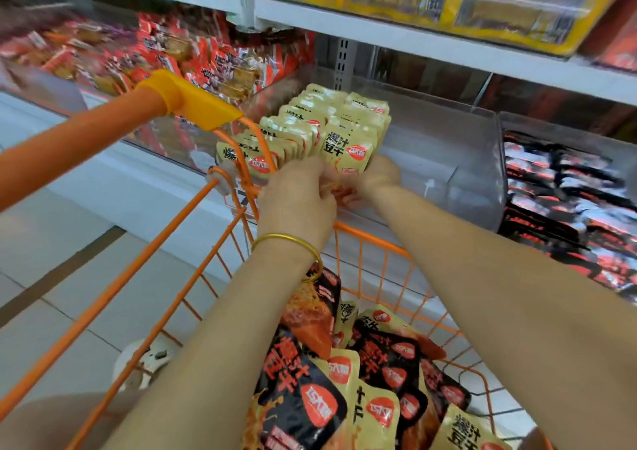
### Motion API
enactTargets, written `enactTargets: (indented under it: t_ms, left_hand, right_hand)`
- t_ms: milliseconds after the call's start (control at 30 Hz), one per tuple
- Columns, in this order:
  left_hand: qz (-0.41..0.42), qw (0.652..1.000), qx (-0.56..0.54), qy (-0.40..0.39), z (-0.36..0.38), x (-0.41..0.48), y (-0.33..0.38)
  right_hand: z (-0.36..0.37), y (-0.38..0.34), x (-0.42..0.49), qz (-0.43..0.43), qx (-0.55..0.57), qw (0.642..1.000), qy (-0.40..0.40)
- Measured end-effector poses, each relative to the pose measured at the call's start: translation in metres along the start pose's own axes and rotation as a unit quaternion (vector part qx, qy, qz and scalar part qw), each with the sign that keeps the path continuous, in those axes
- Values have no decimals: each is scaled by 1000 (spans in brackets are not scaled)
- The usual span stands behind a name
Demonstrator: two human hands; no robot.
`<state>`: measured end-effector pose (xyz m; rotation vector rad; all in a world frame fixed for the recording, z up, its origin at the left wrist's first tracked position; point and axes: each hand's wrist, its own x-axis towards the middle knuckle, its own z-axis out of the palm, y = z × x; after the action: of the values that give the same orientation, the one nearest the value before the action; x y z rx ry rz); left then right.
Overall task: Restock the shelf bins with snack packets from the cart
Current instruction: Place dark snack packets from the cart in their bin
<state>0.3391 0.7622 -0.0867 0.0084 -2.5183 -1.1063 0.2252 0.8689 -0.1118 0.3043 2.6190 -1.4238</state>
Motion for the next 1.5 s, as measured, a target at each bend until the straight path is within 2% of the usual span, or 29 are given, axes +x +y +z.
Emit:
enactTargets:
  t_ms: [167, 300, 367, 467, 600, 667, 767, 833, 933, 1100, 1167, 1267, 1367, 1500]
  left_hand:
    - [-15, 1000, -27, -4, -6, 0, 3]
    - [-16, 999, -40, -6, -9, 0, 5]
    - [-20, 999, -41, 10, -12, 1, 5]
    - [-22, 999, -36, 29, -16, -1, 6]
    - [-11, 1000, -10, 2, -12, -9, 5]
    - [43, 998, 43, -10, -7, -14, 2]
    - [127, 968, 211, -56, 1, -24, 2]
    - [139, 957, 244, -77, 5, -30, 3]
    - [143, 959, 233, -79, 5, -30, 3]
    - [104, 983, 115, -97, -7, -22, 3]
    - [85, 989, 86, -80, -12, -20, 5]
    - [93, 989, 88, -80, -13, -22, 14]
    - [94, 985, 14, -145, -7, -33, 38]
    - [79, 966, -92, -227, 5, -52, 69]
  right_hand:
    - [-11, 5, -7, -6, 22, 1000, 18]
    - [-28, -2, -49, -154, 31, 982, 108]
    - [-34, 6, -96, -189, 33, 980, 58]
    - [-30, 27, -152, -186, -72, 976, -89]
    - [-13, 42, -172, -164, -230, 950, -131]
    - [0, 51, -178, -156, -256, 943, -142]
    - [12, 61, -176, -83, -154, 966, -189]
    - [11, 61, -174, -16, -29, 979, -203]
    - [6, 61, -177, 73, 113, 969, -207]
    - [-8, 60, -180, 160, 294, 914, -228]
    - [-22, 60, -183, 154, 295, 910, -247]
    - [-51, 62, -196, 103, 256, 924, -263]
    - [-85, 73, -211, 46, 265, 932, -243]
    - [-127, 94, -227, 16, 290, 941, -175]
